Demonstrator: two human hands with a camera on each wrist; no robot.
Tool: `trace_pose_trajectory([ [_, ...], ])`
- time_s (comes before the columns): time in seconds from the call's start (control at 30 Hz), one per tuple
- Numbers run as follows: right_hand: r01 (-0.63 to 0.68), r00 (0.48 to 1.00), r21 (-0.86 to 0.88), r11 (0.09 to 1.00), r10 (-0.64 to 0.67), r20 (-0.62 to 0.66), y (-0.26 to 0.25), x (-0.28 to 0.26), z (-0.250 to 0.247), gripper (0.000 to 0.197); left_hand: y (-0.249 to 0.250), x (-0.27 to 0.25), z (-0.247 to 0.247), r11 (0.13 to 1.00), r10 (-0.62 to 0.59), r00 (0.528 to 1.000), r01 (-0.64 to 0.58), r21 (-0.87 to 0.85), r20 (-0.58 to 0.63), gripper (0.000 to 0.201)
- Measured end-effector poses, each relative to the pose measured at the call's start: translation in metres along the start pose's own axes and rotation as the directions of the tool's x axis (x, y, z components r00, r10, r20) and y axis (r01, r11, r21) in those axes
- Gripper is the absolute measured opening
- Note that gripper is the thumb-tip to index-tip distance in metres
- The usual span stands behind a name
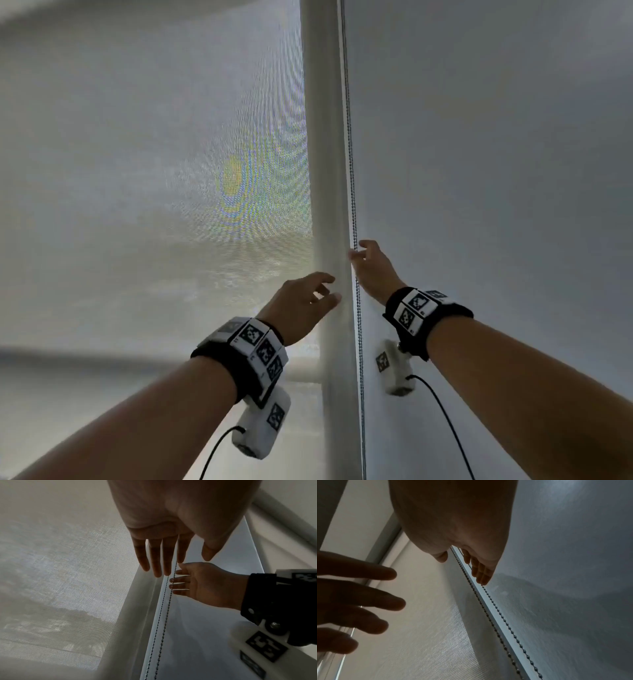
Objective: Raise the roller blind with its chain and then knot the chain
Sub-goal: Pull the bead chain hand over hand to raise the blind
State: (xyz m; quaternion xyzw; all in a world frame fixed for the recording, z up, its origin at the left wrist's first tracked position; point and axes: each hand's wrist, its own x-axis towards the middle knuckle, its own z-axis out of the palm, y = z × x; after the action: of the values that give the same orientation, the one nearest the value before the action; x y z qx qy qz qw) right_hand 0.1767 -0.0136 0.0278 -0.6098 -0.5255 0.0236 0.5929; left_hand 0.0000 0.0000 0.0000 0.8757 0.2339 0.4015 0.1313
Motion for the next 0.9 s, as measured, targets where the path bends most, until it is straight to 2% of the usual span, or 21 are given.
trace_pose_trajectory([
  [0.1, -0.023, 1.000, 0.068, 0.997, 0.024, -0.017, 0.009, 0.010, 0.007, 0.047, -0.002, 0.006, 0.005, 0.999, -0.029, 1.000, 0.029, -0.016, -0.011, 0.038],
  [0.27, -0.002, 0.998, 0.243, 0.970, 0.017, -0.060, 0.021, 0.016, 0.015, 0.030, -0.009, 0.016, 0.016, 0.999, -0.043, 0.999, 0.043, -0.025, 0.001, 0.038],
  [0.47, 0.027, 0.999, 0.313, 0.949, -0.013, -0.046, 0.026, 0.012, 0.018, 0.025, -0.014, 0.027, 0.028, 0.998, -0.049, 0.999, 0.049, -0.034, 0.005, 0.038],
  [0.6, 0.063, 0.998, 0.355, 0.933, -0.051, -0.044, 0.028, 0.010, 0.021, 0.028, -0.018, 0.034, 0.035, 0.998, -0.049, 0.999, 0.048, -0.047, -0.005, 0.041],
  [0.77, 0.211, 0.961, 0.201, 0.957, -0.164, -0.224, 0.026, 0.002, 0.024, 0.036, -0.019, 0.039, 0.041, 0.994, -0.049, 0.997, 0.044, -0.096, -0.051, 0.036],
  [0.9, 0.264, 0.943, 0.258, 0.930, -0.192, -0.273, 0.021, -0.007, 0.021, 0.045, -0.018, 0.044, 0.046, 0.985, -0.052, 0.994, 0.036, -0.170, -0.091, 0.032],
])
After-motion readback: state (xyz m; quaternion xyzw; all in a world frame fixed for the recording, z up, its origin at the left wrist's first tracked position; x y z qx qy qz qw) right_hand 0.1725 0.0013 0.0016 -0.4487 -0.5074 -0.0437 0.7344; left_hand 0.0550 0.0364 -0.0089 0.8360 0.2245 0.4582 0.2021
